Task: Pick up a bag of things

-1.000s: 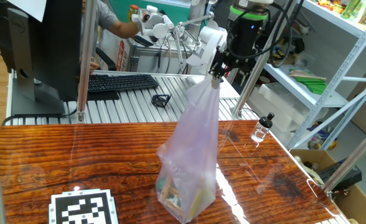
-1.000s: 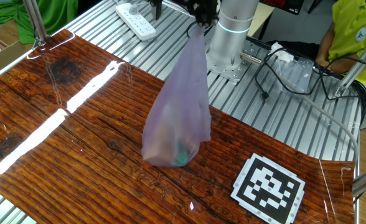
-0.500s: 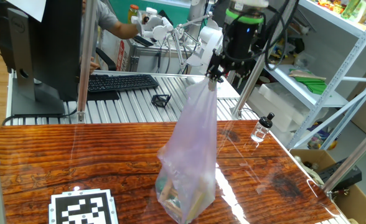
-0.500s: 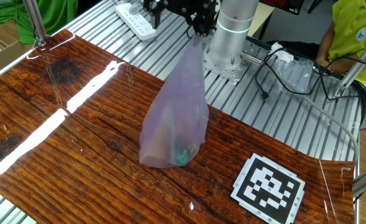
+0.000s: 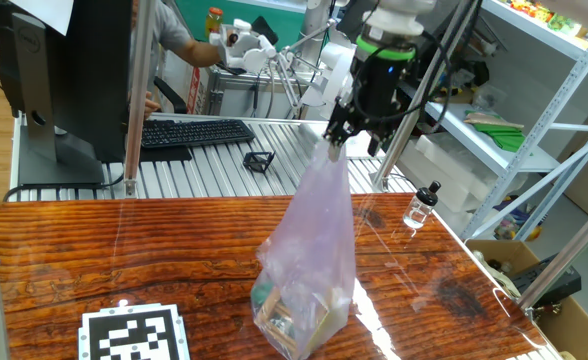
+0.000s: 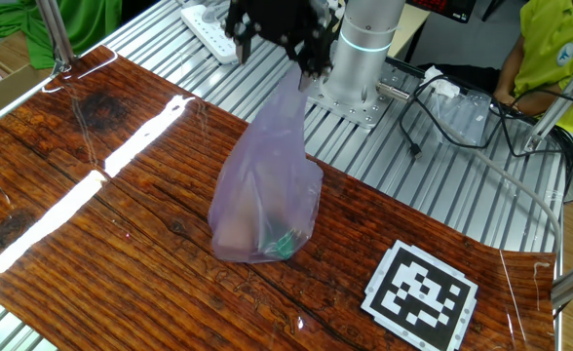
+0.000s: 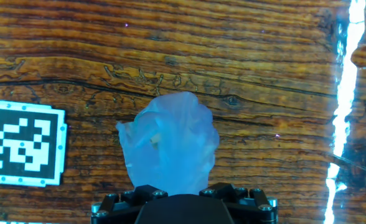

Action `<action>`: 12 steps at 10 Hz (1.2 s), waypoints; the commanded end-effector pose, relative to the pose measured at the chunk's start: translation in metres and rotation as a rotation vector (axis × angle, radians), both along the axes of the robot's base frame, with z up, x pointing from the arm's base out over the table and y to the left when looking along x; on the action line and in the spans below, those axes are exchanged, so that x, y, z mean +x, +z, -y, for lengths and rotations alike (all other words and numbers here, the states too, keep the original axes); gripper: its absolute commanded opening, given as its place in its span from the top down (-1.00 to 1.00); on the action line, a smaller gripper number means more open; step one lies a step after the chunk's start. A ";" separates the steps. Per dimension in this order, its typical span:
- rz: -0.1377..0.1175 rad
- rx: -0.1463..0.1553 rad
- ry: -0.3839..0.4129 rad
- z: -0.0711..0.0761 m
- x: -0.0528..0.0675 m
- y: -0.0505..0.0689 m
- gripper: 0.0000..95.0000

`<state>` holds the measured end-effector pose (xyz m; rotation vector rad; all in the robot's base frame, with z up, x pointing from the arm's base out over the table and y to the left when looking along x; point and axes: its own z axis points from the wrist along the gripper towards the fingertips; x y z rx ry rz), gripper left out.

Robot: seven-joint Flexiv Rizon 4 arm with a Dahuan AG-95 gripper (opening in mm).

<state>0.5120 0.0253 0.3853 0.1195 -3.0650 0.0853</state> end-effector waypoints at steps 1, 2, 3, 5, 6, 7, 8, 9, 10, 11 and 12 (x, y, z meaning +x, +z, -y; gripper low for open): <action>-0.014 0.011 -0.014 -0.002 0.001 -0.005 -0.60; -0.021 0.014 -0.022 -0.002 0.001 -0.009 -0.60; -0.021 0.016 -0.028 -0.002 0.001 -0.013 -0.60; -0.019 0.021 -0.040 -0.003 0.003 -0.025 -0.60; -0.021 0.021 -0.045 -0.001 0.004 -0.028 -0.60; -0.034 0.020 -0.048 -0.001 0.004 -0.029 -0.60; -0.035 0.019 -0.046 -0.001 0.004 -0.030 -0.60; -0.035 0.013 -0.050 -0.001 0.003 -0.033 -0.60; -0.035 0.009 -0.054 -0.001 0.002 -0.033 -0.60; -0.037 0.008 -0.067 -0.001 0.002 -0.034 -0.60; -0.039 0.006 -0.075 0.000 0.002 -0.035 -0.60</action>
